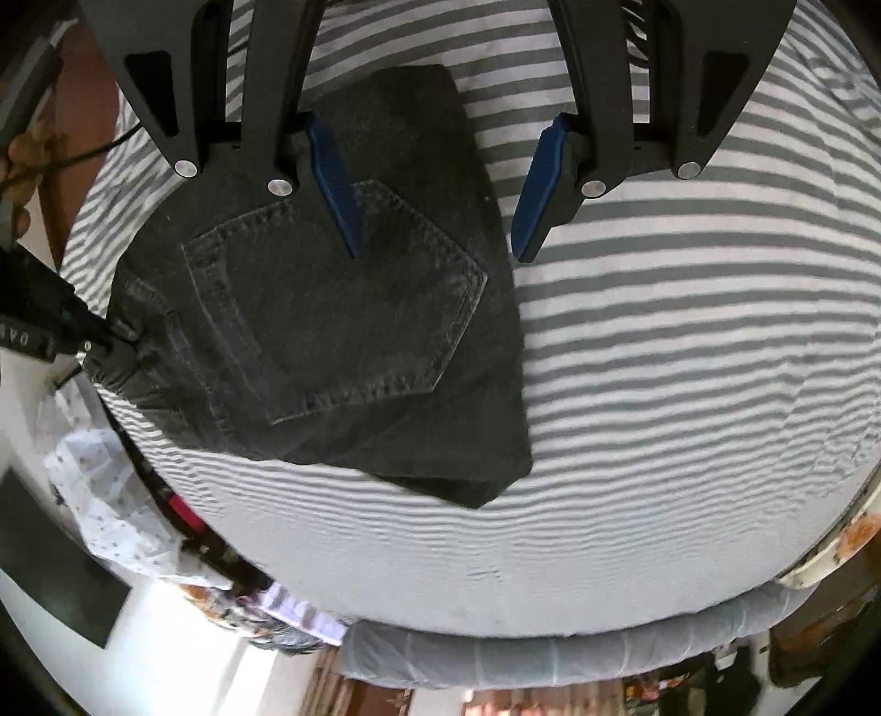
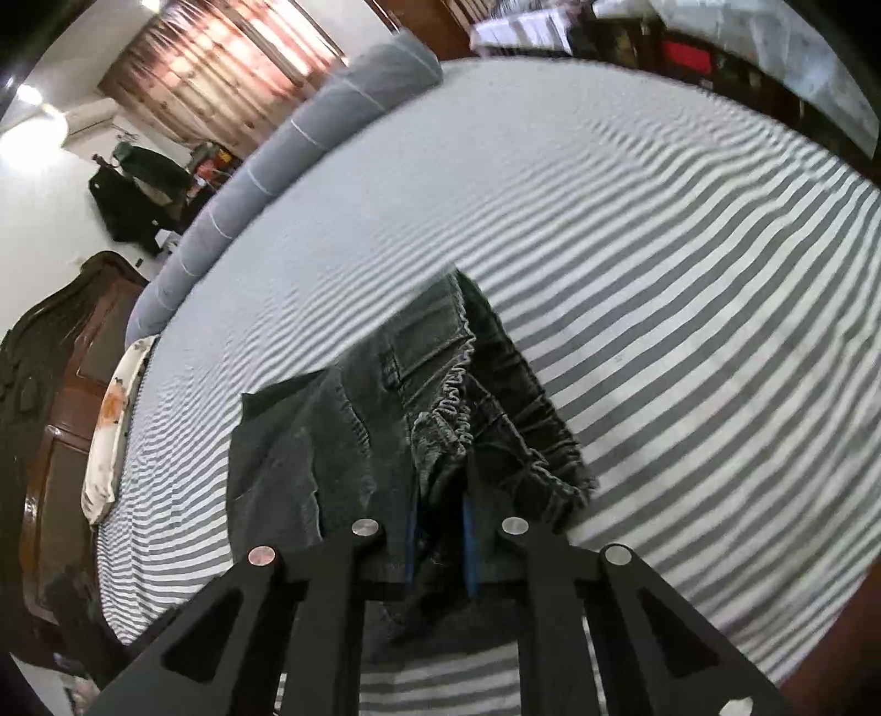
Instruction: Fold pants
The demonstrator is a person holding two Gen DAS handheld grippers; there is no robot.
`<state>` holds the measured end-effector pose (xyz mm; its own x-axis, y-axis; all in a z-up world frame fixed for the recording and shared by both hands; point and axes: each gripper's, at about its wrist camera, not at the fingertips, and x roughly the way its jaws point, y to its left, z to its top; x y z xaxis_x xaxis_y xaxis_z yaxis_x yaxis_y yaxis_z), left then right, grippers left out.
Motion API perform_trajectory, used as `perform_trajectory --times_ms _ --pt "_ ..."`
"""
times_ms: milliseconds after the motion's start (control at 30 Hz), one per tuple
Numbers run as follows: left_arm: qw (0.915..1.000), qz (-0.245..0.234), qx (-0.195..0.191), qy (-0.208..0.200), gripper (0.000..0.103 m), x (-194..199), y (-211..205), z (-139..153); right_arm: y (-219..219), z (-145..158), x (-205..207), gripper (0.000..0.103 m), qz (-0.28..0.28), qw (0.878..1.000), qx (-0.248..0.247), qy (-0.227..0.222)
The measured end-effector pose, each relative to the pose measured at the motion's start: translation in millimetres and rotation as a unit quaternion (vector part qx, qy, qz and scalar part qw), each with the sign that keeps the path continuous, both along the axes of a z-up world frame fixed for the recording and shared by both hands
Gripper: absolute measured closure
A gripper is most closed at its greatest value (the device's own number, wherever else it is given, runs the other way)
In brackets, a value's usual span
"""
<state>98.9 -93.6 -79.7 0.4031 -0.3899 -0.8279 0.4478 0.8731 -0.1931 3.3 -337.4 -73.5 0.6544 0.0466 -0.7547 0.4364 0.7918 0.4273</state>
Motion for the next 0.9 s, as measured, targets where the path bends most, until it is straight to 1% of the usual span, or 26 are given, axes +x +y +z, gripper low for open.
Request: perform_trajectory --times_ms 67,100,200,233,400,567,600,667,733,800,900 --pt "0.9998 -0.018 0.006 0.004 0.046 -2 -7 -4 0 -4 -3 0.092 -0.003 1.0 -0.015 0.011" --pt "0.9996 -0.024 0.014 0.01 0.046 -2 -10 -9 0 -14 -2 0.092 -0.004 0.999 -0.021 0.027" --pt "0.9979 -0.032 0.051 0.021 0.046 0 -17 -27 -1 -39 4 0.092 -0.003 0.998 -0.027 0.061" --pt "0.9978 -0.035 0.053 0.018 0.046 0 -17 -29 -1 -43 5 0.092 -0.004 0.998 -0.029 0.063" --pt "0.9975 -0.039 0.056 0.02 0.044 4 -19 -30 -1 -42 7 0.091 0.002 0.998 -0.031 0.062" --pt "0.9975 -0.039 0.057 0.018 0.043 3 -19 -28 -3 -42 2 0.089 -0.007 0.999 -0.012 0.05" --pt "0.9975 -0.038 0.057 0.018 0.043 4 -19 -27 -4 -42 1 0.085 -0.006 0.999 -0.012 0.048" --pt "0.9975 -0.038 0.057 0.017 0.043 6 -18 -27 0 -38 0 0.082 -0.004 0.999 -0.02 0.047" --pt "0.9977 -0.037 0.055 0.015 0.043 6 -17 -27 5 -35 0 0.076 -0.001 0.998 -0.033 0.049" --pt "0.9978 -0.035 0.055 0.01 0.043 5 -16 -25 11 -33 -2 0.063 0.004 0.998 -0.043 0.051" --pt "0.9979 -0.031 0.057 -0.007 0.043 6 -18 -19 21 -34 -7 0.049 0.007 0.996 -0.07 0.061"
